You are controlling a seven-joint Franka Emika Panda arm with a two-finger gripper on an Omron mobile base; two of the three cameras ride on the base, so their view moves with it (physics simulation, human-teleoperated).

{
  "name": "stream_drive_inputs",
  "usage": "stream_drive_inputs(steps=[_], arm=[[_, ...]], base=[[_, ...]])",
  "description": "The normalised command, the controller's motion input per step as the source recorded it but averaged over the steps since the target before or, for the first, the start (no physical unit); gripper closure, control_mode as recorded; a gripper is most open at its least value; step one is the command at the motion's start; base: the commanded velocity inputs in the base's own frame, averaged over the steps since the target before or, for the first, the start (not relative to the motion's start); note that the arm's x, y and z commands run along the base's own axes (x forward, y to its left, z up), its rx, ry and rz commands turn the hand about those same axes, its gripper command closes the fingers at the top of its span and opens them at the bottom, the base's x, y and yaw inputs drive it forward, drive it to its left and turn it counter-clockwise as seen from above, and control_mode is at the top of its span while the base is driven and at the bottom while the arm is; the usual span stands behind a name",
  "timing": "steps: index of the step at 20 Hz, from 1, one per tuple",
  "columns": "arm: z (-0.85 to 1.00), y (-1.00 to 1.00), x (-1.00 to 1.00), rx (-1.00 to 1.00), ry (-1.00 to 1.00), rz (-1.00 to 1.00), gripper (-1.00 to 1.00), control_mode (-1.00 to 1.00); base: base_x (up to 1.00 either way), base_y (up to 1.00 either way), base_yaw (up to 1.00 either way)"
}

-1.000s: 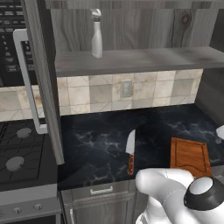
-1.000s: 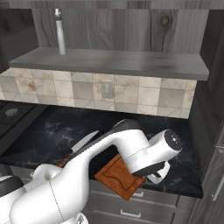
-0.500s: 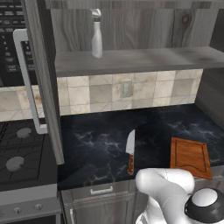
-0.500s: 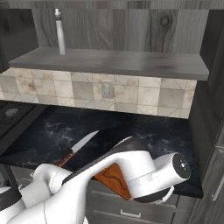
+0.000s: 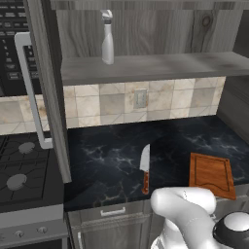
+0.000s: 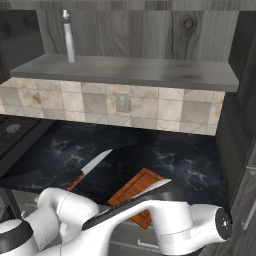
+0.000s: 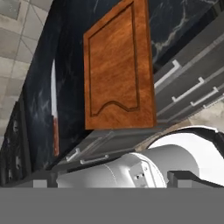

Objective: Move the cutting board and knife to the sink. Then move spray from the cabinet to the counter.

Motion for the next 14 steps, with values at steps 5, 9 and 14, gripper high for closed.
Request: stream_drive_inputs(steps=[5, 9, 14], arm=[[-0.19, -0.11, -0.14, 0.29, 0.00, 0.02, -1.00, -1.00], [-0.15, -0.07, -0.02, 0.28, 0.00, 0.02, -1.00, -1.00], [-0.20, -0.03, 0.03, 0.22, 0.01, 0.03, -1.00, -1.00]], base=[[0.00, 0.00, 0.00], [0.00, 0.00, 0.00], [0.00, 0.00, 0.00]])
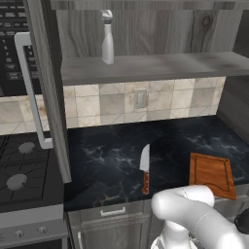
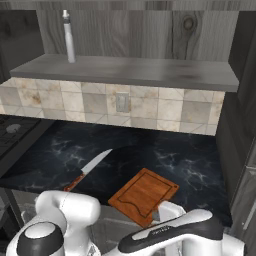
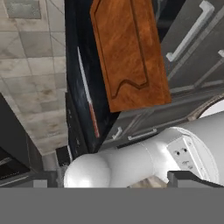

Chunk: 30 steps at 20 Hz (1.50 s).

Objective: Move the cutting board and knife to the sink. Then move spray from the cabinet to the counter.

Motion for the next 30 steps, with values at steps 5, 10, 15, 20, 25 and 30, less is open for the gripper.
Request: stream_drive_inputs(steps=[5, 10, 15, 20, 25, 30], arm=[[-0.20, -0.03, 0.11, 0.16, 0.00, 0.04, -1.00, -1.00], [-0.17, -0.01, 0.22, 0.08, -0.04, 0.00, -1.00, -1.00], [-0.20, 0.00, 0.19, 0.04, -0.13, 0.00, -1.00, -1.00], [-0.28, 0.00, 0.10, 0.00, -0.20, 0.00, -1.00, -1.00], [-0.24, -0.01, 0.19, 0.00, -0.11, 0.00, -1.00, -1.00], [-0.19, -0.02, 0.19, -0.01, -0.06, 0.00, -1.00, -1.00]], base=[[0.00, 0.00, 0.00], [0.00, 0.00, 0.00], [0.00, 0.00, 0.00], [0.00, 0.00, 0.00], [0.00, 0.00, 0.00], [0.00, 0.00, 0.00]])
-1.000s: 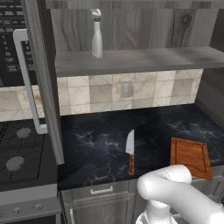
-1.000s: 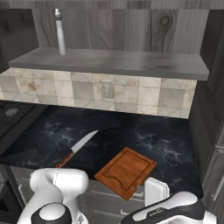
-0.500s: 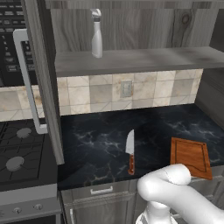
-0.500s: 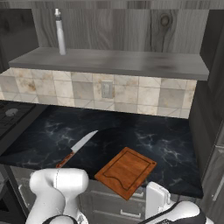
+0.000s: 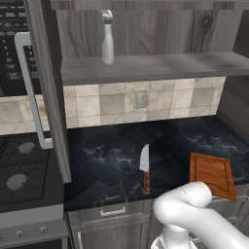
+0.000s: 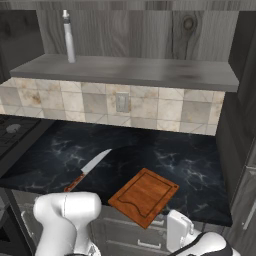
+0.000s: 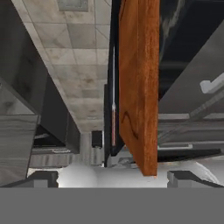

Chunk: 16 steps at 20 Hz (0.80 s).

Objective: Move the cutting board and knife to the sink. Then move spray from the cabinet to the counter.

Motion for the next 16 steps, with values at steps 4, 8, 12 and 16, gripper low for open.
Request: stream_drive_inputs(steps=[4, 8, 12, 16], arm=[[-0.17, 0.00, 0.20, 0.00, -0.05, 0.00, -1.00, -1.00], [-0.13, 0.00, 0.15, 0.00, 0.00, 0.00, -1.00, -1.00], [-0.20, 0.00, 0.08, 0.00, 0.00, 0.00, -1.00, -1.00], [-0.13, 0.00, 0.07, 0.00, 0.00, 0.00, -1.00, -1.00]], base=[[0.00, 0.00, 0.00], [0.00, 0.00, 0.00], [0.00, 0.00, 0.00], [0.00, 0.00, 0.00]])
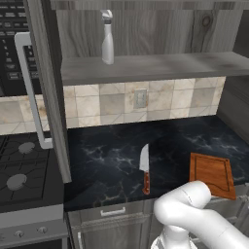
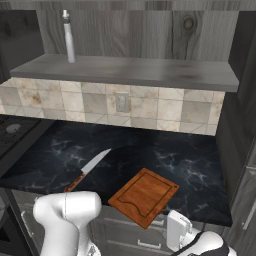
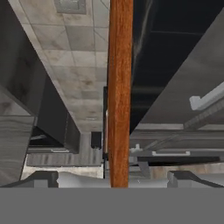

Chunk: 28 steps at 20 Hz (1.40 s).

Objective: Move the cutting board and knife to the sink. Then move spray from the cabinet to the counter.

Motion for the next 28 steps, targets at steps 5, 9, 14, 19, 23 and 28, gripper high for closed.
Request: stream_drive_inputs(steps=[5, 9, 14, 19, 23, 28], arm=[[-0.13, 0.02, 0.03, 0.00, 0.00, 0.00, -1.00, -1.00], [-0.05, 0.05, 0.04, 0.00, -0.01, 0.00, -1.00, -1.00], [-0.01, 0.05, 0.00, 0.00, -0.07, 0.00, -1.00, -1.00], [0.00, 0.08, -0.01, 0.00, -0.09, 0.00, -1.00, -1.00], [0.02, 0.17, 0.00, -0.01, -0.09, 0.00, -1.00, -1.00], [0.08, 0.18, -0.02, -0.03, -0.03, 0.00, -1.00, -1.00]], base=[[0.00, 0.00, 0.00], [0.00, 0.00, 0.00], [0.00, 0.00, 0.00], [0.00, 0.00, 0.00], [0.00, 0.00, 0.00], [0.00, 0.00, 0.00]])
